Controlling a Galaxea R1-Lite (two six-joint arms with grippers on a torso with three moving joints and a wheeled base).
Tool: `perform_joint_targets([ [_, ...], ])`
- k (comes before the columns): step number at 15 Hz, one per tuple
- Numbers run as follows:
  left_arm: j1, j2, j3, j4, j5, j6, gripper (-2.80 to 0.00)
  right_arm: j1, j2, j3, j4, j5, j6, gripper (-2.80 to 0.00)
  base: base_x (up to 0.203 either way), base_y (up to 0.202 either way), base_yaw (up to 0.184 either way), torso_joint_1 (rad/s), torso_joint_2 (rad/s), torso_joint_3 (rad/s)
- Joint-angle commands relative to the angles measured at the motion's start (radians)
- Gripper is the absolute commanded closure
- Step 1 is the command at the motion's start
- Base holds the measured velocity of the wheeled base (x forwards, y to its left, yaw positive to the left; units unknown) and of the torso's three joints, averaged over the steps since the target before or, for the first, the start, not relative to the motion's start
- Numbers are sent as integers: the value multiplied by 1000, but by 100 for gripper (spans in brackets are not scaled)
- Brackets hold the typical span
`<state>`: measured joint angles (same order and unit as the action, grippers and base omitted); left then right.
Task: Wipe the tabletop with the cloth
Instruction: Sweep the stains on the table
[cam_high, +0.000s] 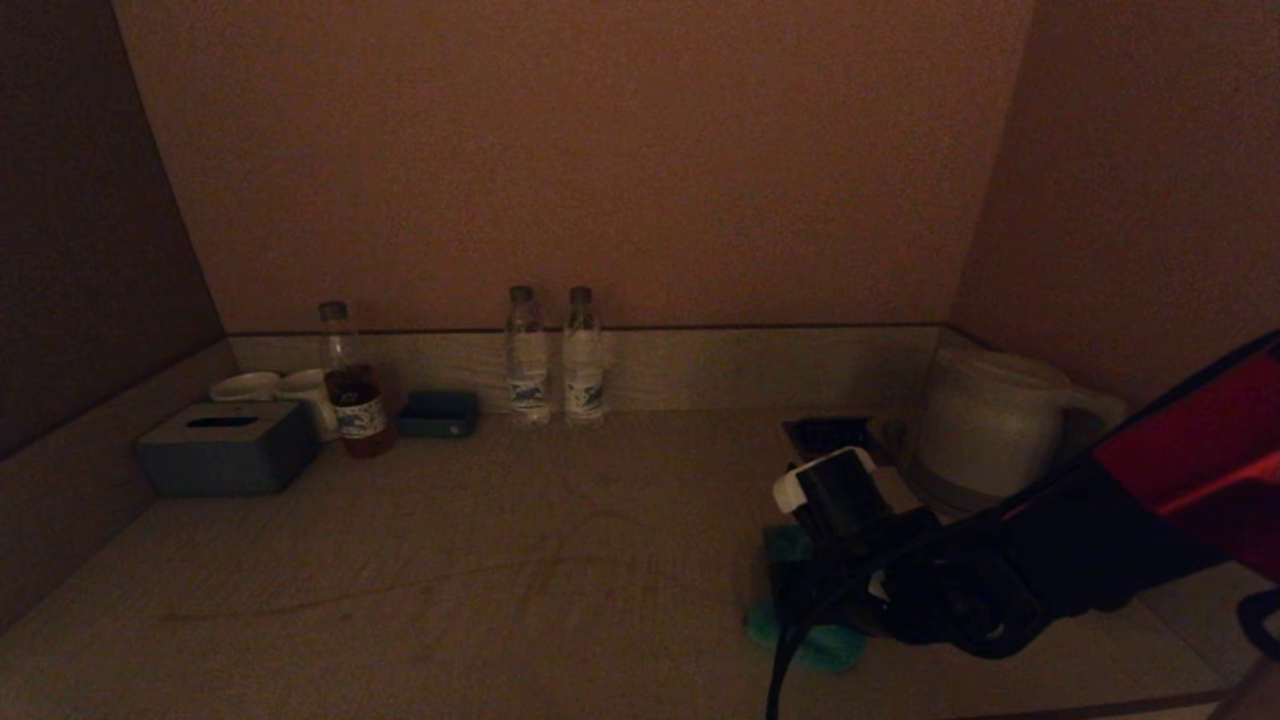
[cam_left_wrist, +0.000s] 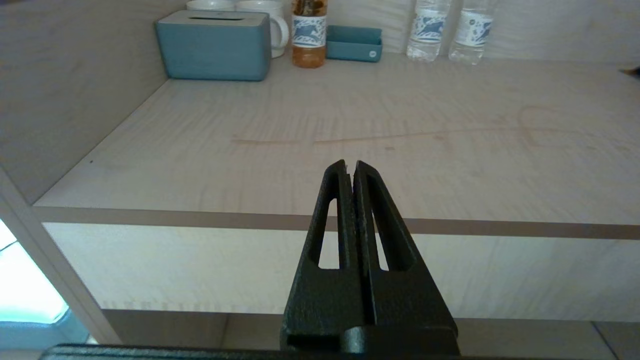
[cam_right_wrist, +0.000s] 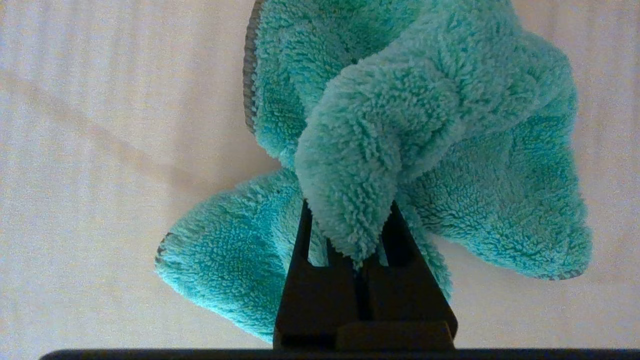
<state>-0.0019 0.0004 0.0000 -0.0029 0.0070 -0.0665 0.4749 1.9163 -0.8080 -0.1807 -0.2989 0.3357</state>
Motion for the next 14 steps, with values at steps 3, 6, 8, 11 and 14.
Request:
perform_joint_targets([
  [3, -1, 0, -2, 0, 1, -1, 0, 41, 32, -37, 1, -3, 2, 0, 0, 0, 0, 0, 0, 0],
  [6, -3, 0, 0, -2, 1, -1, 0, 70, 33, -51, 0, -5, 0, 0, 0, 0, 0, 0, 0, 0],
  [8, -1, 0, -1, 0, 1, -1, 0, 95, 39, -92, 6, -5, -1, 0, 0, 0, 0, 0, 0, 0],
  [11, -1, 0, 0, 0, 1, -1, 0, 122, 51, -111, 6, -15, -2, 0, 0, 0, 0, 0, 0, 0],
  [14, -1, 0, 0, -2, 1, -1, 0, 154, 67, -131, 4, -28, -7, 0, 0, 0, 0, 0, 0, 0],
])
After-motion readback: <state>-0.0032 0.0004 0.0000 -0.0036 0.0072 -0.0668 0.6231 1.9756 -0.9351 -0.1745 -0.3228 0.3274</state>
